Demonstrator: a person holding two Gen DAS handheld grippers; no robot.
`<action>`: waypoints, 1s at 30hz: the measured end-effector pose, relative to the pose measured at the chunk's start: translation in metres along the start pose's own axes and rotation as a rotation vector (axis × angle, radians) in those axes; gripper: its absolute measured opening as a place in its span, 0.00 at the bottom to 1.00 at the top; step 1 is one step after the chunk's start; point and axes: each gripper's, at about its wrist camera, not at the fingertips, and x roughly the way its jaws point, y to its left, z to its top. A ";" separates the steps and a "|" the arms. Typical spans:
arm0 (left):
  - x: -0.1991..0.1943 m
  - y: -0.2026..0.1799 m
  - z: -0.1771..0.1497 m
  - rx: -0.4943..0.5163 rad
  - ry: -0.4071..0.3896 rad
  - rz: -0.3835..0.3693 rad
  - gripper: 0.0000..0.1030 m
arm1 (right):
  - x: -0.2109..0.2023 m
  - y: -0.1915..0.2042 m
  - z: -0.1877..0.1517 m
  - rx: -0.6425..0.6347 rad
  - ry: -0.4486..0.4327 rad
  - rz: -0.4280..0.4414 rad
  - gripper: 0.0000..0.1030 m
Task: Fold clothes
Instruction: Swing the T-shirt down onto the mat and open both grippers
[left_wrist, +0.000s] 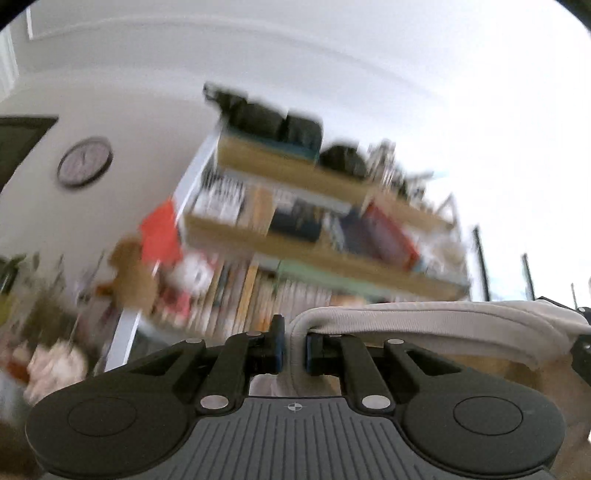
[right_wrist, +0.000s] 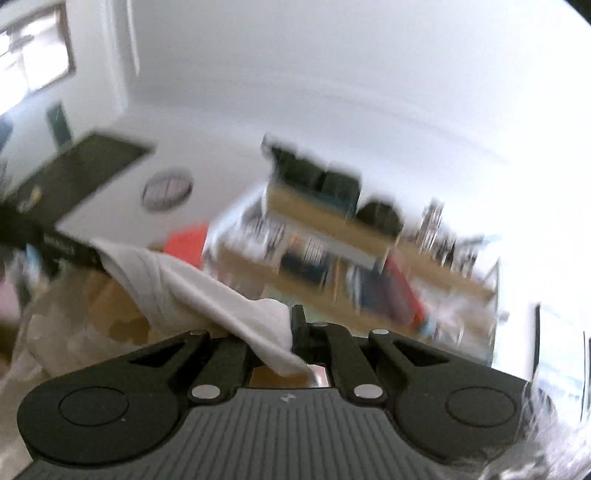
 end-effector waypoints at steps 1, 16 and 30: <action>0.003 -0.001 -0.002 -0.004 0.009 -0.003 0.11 | 0.001 -0.006 0.002 0.010 -0.002 0.010 0.03; 0.065 0.036 -0.370 0.235 1.241 0.166 0.12 | 0.048 0.090 -0.346 0.390 1.293 0.497 0.03; 0.058 0.030 -0.375 0.192 1.298 0.119 0.73 | 0.088 0.119 -0.502 0.301 1.389 0.390 0.03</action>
